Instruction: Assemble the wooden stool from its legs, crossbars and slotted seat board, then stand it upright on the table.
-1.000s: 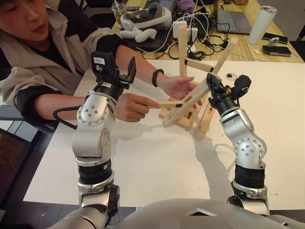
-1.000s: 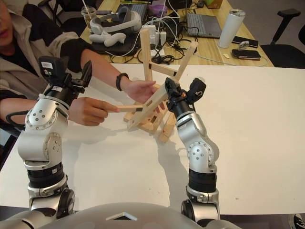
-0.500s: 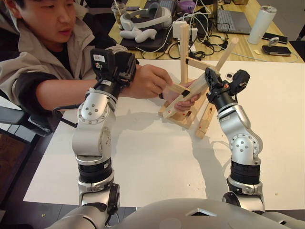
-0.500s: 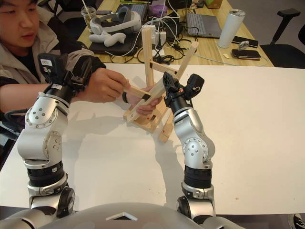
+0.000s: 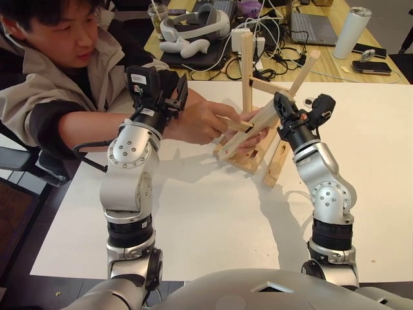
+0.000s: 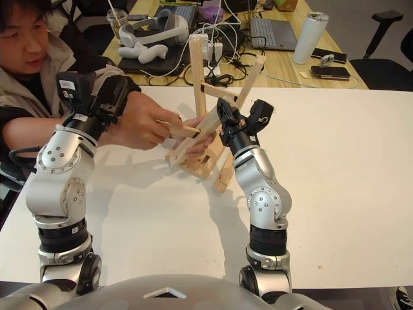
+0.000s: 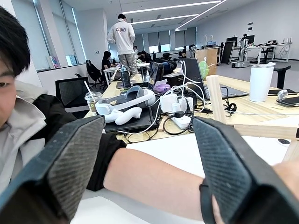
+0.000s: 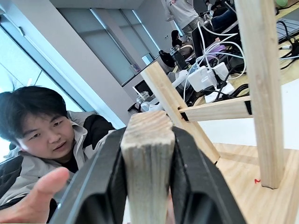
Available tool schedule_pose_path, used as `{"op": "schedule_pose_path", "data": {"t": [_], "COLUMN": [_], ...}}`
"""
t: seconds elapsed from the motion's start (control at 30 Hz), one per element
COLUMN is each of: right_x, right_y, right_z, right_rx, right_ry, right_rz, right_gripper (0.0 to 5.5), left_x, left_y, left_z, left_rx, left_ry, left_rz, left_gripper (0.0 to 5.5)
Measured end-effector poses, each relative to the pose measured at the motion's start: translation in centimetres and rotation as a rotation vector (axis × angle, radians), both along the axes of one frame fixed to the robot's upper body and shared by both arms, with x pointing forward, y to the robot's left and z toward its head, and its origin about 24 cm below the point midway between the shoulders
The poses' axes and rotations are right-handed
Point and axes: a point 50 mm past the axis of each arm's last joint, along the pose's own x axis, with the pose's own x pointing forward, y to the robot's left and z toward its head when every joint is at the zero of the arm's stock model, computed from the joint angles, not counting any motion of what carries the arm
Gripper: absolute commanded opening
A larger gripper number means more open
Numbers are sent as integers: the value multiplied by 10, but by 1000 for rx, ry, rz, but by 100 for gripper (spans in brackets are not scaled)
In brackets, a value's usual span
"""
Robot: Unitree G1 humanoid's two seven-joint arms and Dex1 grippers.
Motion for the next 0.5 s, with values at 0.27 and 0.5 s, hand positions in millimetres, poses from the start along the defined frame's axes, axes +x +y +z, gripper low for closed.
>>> {"op": "schedule_pose_path", "data": {"t": [0.27, 0.5], "right_x": [-2, -17], "right_y": [0, -40], "right_z": [4, 31], "right_rx": [-21, -122], "right_ry": [-24, -121], "right_rz": [13, -175], "right_gripper": [100, 100], "left_x": [0, -4], "left_y": [1, 12], "left_z": [0, -15], "left_rx": [0, -11], "left_ry": [0, 54], "left_rz": [3, 66], "left_gripper": [344, 344]}}
